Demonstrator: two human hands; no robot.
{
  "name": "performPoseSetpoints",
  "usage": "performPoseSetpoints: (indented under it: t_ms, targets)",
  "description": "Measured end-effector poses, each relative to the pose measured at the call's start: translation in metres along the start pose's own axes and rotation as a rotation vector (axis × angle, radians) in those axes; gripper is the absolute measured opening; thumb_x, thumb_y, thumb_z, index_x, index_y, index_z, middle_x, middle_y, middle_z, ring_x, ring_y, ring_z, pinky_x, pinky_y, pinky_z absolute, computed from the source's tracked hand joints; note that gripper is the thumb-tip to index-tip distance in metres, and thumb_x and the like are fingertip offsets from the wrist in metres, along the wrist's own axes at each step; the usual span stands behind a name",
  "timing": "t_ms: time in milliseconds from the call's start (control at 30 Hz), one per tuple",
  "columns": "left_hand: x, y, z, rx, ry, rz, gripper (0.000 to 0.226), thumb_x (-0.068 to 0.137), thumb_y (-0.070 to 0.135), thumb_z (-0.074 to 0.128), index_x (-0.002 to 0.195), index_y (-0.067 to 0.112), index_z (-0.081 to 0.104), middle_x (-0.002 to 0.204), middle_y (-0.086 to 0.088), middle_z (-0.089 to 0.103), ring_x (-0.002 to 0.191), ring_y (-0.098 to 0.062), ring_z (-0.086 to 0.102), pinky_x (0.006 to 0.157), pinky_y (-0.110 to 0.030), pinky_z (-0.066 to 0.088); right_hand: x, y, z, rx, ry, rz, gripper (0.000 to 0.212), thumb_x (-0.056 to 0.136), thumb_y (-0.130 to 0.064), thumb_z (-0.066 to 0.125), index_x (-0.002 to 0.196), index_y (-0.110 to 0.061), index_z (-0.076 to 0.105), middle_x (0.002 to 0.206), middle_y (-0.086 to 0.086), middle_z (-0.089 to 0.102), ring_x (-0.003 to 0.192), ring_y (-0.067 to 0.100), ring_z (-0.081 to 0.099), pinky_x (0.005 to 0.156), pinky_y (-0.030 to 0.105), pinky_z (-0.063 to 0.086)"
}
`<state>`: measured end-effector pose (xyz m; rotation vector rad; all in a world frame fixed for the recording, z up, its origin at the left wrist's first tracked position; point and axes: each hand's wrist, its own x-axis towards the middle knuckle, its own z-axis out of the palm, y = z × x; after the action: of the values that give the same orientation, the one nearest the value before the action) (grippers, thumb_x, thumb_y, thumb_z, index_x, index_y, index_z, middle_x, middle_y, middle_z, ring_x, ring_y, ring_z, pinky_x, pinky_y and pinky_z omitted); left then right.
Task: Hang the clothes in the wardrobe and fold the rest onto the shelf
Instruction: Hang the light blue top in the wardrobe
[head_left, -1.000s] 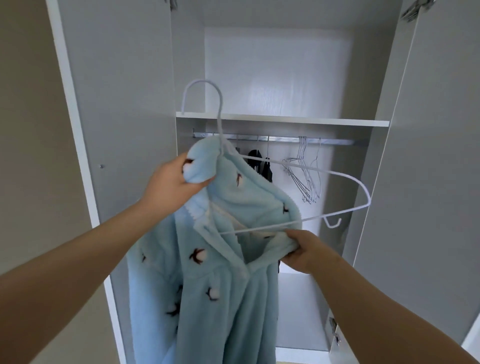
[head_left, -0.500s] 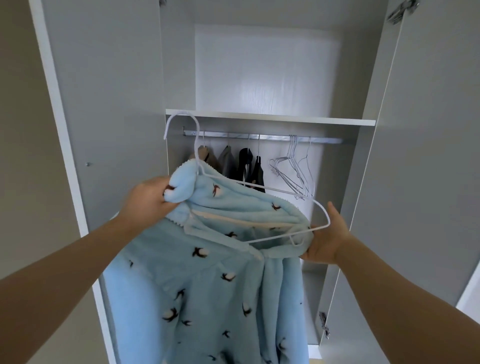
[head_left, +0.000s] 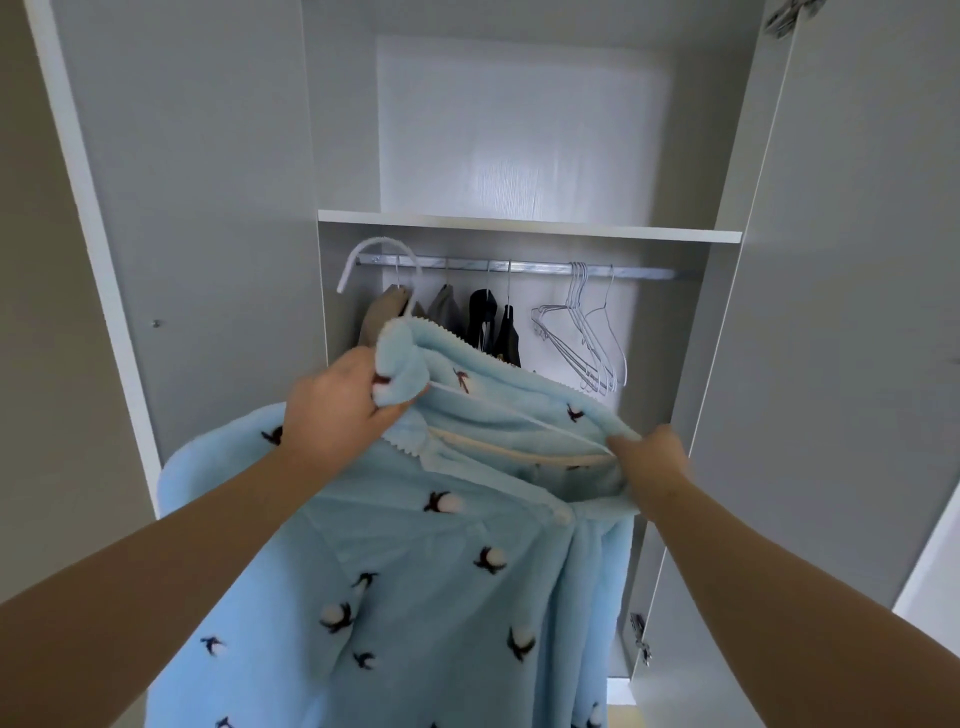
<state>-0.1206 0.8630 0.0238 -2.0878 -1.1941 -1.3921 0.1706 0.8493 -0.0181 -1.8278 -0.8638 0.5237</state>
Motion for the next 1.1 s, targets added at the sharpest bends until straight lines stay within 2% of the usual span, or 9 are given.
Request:
performPoseSetpoints:
  t_ms: [167,267,400,567,667,733,800,900,1100]
  targets:
    - [-0.003,0.004,0.007,0.149,0.030,0.419,0.025,0.072,0.023,0.051,0.070,0.003,0.065,0.055,-0.008,0.055,0.038,-0.021,0.051,0.033,-0.019,0.038,-0.018,-0.019,0.012,-0.129,0.048,-0.281,0.021,0.090,-0.025,0.054,0.094,-0.014,0.038,0.070,-0.001,0.045,0.073,0.027,0.051,0.065,0.034,0.041]
    - [-0.008,0.006,0.018,0.205,-0.068,0.208,0.023,0.065,0.011,0.076,0.085,0.002,0.068,0.061,-0.011,0.058,0.040,-0.027,0.054,0.037,-0.024,0.039,-0.033,-0.034,0.016,0.049,0.028,-0.315,0.018,0.089,-0.026,0.055,0.095,-0.014,0.042,0.070,-0.006,0.046,0.066,0.018,0.049,0.063,0.030,0.040]
    - [-0.003,0.011,0.030,0.214,-0.290,-0.220,0.028,0.089,0.028,0.049,0.110,0.013,0.058,0.092,-0.009,0.061,0.078,-0.032,0.061,0.063,-0.034,0.043,-0.062,-0.053,0.029,0.166,-0.147,-0.461,0.017,0.087,-0.028,0.059,0.080,-0.026,0.044,0.071,-0.008,0.051,0.059,0.005,0.049,0.046,0.017,0.038]
    - [0.009,0.022,0.029,0.006,-0.294,-0.316,0.026,0.087,0.030,0.051,0.110,0.019,0.057,0.103,-0.006,0.063,0.093,-0.029,0.060,0.076,-0.035,0.045,-0.089,-0.062,0.038,0.265,-0.598,-0.581,0.028,0.090,-0.032,0.059,0.065,-0.024,0.050,0.054,-0.008,0.054,0.046,0.005,0.049,0.047,0.015,0.042]
    - [0.008,0.019,0.013,-0.148,-0.146,-0.321,0.019,0.084,0.025,0.060,0.101,0.016,0.061,0.089,0.000,0.061,0.086,-0.024,0.058,0.067,-0.027,0.035,-0.074,-0.052,0.022,-0.106,-0.131,-0.910,0.040,0.096,-0.033,0.048,0.060,-0.020,0.058,0.058,-0.005,0.055,0.065,0.022,0.053,0.060,0.028,0.033]
    - [0.007,0.016,0.006,-0.253,-0.102,-0.311,0.011,0.084,0.020,0.064,0.092,0.013,0.061,0.082,0.004,0.057,0.080,-0.018,0.055,0.059,-0.024,0.033,-0.061,-0.051,0.011,-0.411,0.290,-1.006,0.020,0.093,-0.030,0.052,0.091,-0.018,0.069,0.087,0.004,0.060,0.086,0.030,0.052,0.072,0.031,0.027]
    - [0.006,0.014,0.005,-0.362,-0.091,-0.334,0.010,0.083,0.017,0.066,0.090,0.010,0.063,0.082,0.001,0.061,0.079,-0.015,0.055,0.059,-0.020,0.036,-0.053,-0.054,0.002,-0.571,0.142,-0.903,0.030,0.094,-0.038,0.047,0.118,-0.025,0.059,0.110,0.002,0.056,0.106,0.028,0.048,0.086,0.034,0.026]
    - [0.002,0.014,0.005,-0.506,-0.088,-0.377,0.014,0.081,0.024,0.069,0.093,0.016,0.065,0.085,0.005,0.065,0.081,-0.012,0.057,0.066,-0.018,0.042,-0.047,-0.056,-0.002,-0.558,-0.278,-0.789,0.031,0.094,-0.050,0.039,0.077,-0.026,0.049,0.073,-0.005,0.053,0.082,0.024,0.054,0.065,0.029,0.035]
    - [0.002,0.027,0.016,-0.395,-0.338,-0.213,0.045,0.077,0.032,0.062,0.114,0.006,0.060,0.113,-0.004,0.057,0.105,-0.021,0.053,0.088,-0.030,0.041,-0.056,-0.047,0.020,-0.541,-0.335,-0.898,0.036,0.089,-0.044,0.050,0.064,-0.024,0.034,0.064,-0.013,0.042,0.069,0.017,0.046,0.051,0.022,0.027]
